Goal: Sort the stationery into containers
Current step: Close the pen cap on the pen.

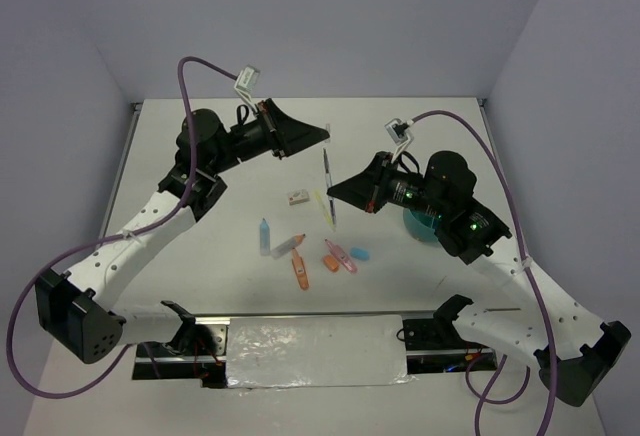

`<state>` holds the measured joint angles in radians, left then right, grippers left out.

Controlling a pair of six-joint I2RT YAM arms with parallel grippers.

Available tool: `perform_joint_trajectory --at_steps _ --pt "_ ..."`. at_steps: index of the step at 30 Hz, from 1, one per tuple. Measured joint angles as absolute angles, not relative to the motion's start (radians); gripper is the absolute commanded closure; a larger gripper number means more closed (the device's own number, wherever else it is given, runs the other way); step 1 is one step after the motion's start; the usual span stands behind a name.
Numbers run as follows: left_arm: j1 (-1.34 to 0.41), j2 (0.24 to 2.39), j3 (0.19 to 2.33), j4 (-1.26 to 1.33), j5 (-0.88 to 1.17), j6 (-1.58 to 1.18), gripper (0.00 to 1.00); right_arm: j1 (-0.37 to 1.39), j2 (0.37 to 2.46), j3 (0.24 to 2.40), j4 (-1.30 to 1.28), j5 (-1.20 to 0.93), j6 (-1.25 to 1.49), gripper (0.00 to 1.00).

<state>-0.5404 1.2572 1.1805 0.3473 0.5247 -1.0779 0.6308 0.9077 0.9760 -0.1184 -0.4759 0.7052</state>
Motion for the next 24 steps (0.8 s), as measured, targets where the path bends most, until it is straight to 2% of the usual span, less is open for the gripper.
perform_joint_trajectory --at_steps 24 --pt "-0.541 1.273 1.203 0.306 0.518 -1.023 1.0 0.631 0.907 1.014 -0.178 -0.428 0.662 1.0"
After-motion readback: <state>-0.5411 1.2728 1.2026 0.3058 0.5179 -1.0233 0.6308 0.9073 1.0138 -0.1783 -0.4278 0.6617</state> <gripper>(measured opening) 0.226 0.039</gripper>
